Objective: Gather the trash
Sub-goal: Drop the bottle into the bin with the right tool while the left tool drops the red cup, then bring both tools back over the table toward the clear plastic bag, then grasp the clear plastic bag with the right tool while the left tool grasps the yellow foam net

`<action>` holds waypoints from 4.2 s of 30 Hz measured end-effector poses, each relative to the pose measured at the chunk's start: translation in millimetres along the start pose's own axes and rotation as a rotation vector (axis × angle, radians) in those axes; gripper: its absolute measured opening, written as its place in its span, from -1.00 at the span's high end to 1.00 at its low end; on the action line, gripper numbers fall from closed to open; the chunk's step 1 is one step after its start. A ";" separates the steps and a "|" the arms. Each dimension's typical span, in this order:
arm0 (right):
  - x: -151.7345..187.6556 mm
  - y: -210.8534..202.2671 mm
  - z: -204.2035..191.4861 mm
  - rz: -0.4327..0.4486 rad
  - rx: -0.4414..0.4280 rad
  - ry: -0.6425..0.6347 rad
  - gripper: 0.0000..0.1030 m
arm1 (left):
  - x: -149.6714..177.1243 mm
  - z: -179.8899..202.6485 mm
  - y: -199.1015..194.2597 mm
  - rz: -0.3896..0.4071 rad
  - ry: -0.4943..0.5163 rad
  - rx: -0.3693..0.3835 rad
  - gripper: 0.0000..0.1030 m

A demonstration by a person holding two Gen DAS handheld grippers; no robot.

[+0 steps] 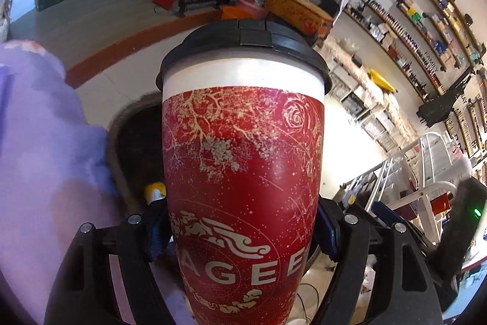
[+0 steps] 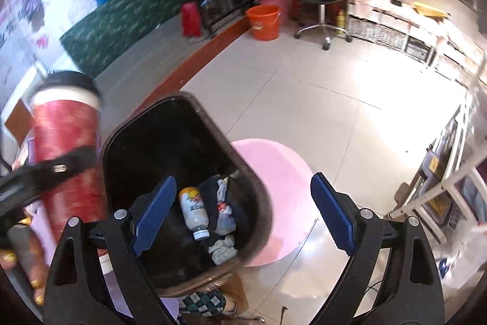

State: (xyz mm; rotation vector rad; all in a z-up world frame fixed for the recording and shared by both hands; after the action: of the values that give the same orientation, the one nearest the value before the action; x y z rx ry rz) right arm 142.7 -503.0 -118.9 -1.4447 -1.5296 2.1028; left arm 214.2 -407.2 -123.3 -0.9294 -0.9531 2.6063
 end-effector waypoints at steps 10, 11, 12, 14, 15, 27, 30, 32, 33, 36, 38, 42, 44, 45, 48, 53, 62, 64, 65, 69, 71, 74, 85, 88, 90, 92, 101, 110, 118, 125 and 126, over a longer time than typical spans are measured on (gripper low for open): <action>3.6 -12.2 31.9 0.034 -0.007 0.076 -0.73 | 15.2 -27.7 60.6 -0.155 -0.143 -0.103 -0.43; 4.6 -11.4 32.1 0.034 -0.009 0.077 -0.73 | 18.1 -30.7 64.4 -0.173 -0.163 -0.108 -0.43; 4.4 -11.9 31.7 0.035 -0.011 0.077 -0.73 | 19.0 -32.7 67.0 -0.183 -0.181 -0.108 -0.44; 5.0 -13.2 32.4 0.037 -0.021 0.085 -0.73 | 23.5 -35.3 75.5 -0.223 -0.218 -0.092 -0.44; 4.8 -14.1 31.6 0.038 -0.025 0.088 -0.73 | 25.4 -36.5 77.6 -0.238 -0.225 -0.096 -0.44; -1.0 -31.4 34.5 0.110 -0.009 0.130 -0.73 | 27.4 -16.4 51.8 -0.266 -0.153 -0.021 -0.75; -6.2 -40.2 33.9 0.151 -0.013 0.139 -0.76 | 26.9 -6.3 26.4 -0.216 -0.102 -0.019 -0.76; -7.8 -44.6 29.9 0.167 -0.028 0.134 -0.78 | 29.0 -0.6 5.8 -0.175 -0.065 -0.024 -0.77; -8.2 -46.4 26.9 0.173 -0.033 0.128 -0.78 | 28.8 1.1 -2.1 -0.158 -0.049 -0.029 -0.77; -7.5 -50.4 14.2 0.179 -0.055 0.106 -0.78 | 30.6 10.8 -34.4 -0.078 0.021 -0.061 -0.81; -5.7 -51.9 1.9 0.174 -0.081 0.086 -0.78 | 32.9 12.7 -54.3 -0.031 0.063 -0.102 -0.82; -2.2 -55.6 -23.3 0.173 -0.118 0.035 -0.78 | 37.8 5.7 -89.3 0.055 0.103 -0.160 -0.85; -0.1 -57.0 -37.1 0.167 -0.142 0.007 -0.78 | 41.7 -4.2 -115.2 0.111 0.108 -0.196 -0.87; 1.3 -58.4 -44.8 0.166 -0.155 -0.010 -0.78 | 43.6 -8.8 -122.9 0.130 0.106 -0.207 -0.88; 9.2 -61.5 -70.8 0.158 -0.191 -0.065 -0.78 | 54.1 -24.1 -149.8 0.192 0.071 -0.248 -0.88; 25.9 -73.4 -130.7 0.149 -0.288 -0.194 -0.78 | 81.0 -60.5 -198.6 0.249 0.017 -0.368 -0.88; 72.5 -91.5 -237.1 0.090 -0.456 -0.390 -0.78 | 124.7 -131.5 -287.2 0.349 -0.129 -0.518 -0.88; 83.7 -97.9 -263.4 0.078 -0.489 -0.436 -0.78 | 136.8 -145.0 -304.8 0.372 -0.173 -0.545 -0.88; 88.1 -101.3 -275.1 0.077 -0.504 -0.459 -0.78 | 140.6 -150.7 -311.4 0.381 -0.191 -0.555 -0.88; 100.8 -113.3 -315.3 0.094 -0.534 -0.544 -0.78 | 157.3 -174.7 -337.5 0.412 -0.248 -0.581 -0.88; 106.7 -116.3 -329.2 0.091 -0.544 -0.577 -0.78 | 164.1 -180.5 -347.7 0.425 -0.260 -0.598 -0.88; 119.0 -115.5 -360.5 0.090 -0.546 -0.642 -0.78 | 170.4 -190.0 -359.4 0.439 -0.274 -0.620 -0.88; 134.6 -78.1 -425.4 0.006 -0.443 -0.751 -0.39 | 190.4 -222.2 -380.8 0.443 -0.329 -0.626 -0.88; 134.6 -73.9 -426.0 -0.017 -0.443 -0.742 -0.10 | 193.6 -230.0 -382.2 0.441 -0.350 -0.615 -0.88; 134.0 -74.1 -422.8 -0.022 -0.446 -0.735 0.03 | 194.5 -234.9 -382.6 0.440 -0.360 -0.610 -0.88; 134.3 -76.1 -419.7 -0.027 -0.453 -0.733 0.08 | 193.4 -238.2 -381.4 0.435 -0.363 -0.602 -0.88; 134.9 -99.9 -407.4 0.015 -0.492 -0.713 0.11 | 171.3 -243.4 -369.5 0.438 -0.378 -0.500 -0.78; 133.0 -118.1 -391.4 0.080 -0.485 -0.708 0.11 | 134.4 -255.4 -343.6 0.434 -0.443 -0.336 -0.47; 132.7 -112.3 -376.0 0.057 -0.479 -0.680 0.10 | 121.1 -268.0 -325.8 0.391 -0.413 -0.413 -0.11; 131.8 -111.6 -363.0 0.056 -0.478 -0.655 0.10 | 123.5 -262.6 -325.6 0.404 -0.422 -0.378 0.65; 131.0 -111.0 -361.1 0.056 -0.478 -0.650 0.10 | 124.4 -260.6 -326.5 0.408 -0.419 -0.380 0.67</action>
State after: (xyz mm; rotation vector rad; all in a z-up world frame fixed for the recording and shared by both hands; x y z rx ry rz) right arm 310.0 -139.9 -110.2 -0.9376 -2.3756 2.5072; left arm 276.5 24.2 -128.8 -0.7228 -1.5504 3.1072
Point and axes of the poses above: each gripper's, at about its wrist camera, not at the fingertips, and y roughly the way its jaws point, z to its right, x to its underside, the point moved 8 cm from there along y, roughly the way its jaws point, and after that the axes turned 15 degrees about x, right-handed, at the moved point
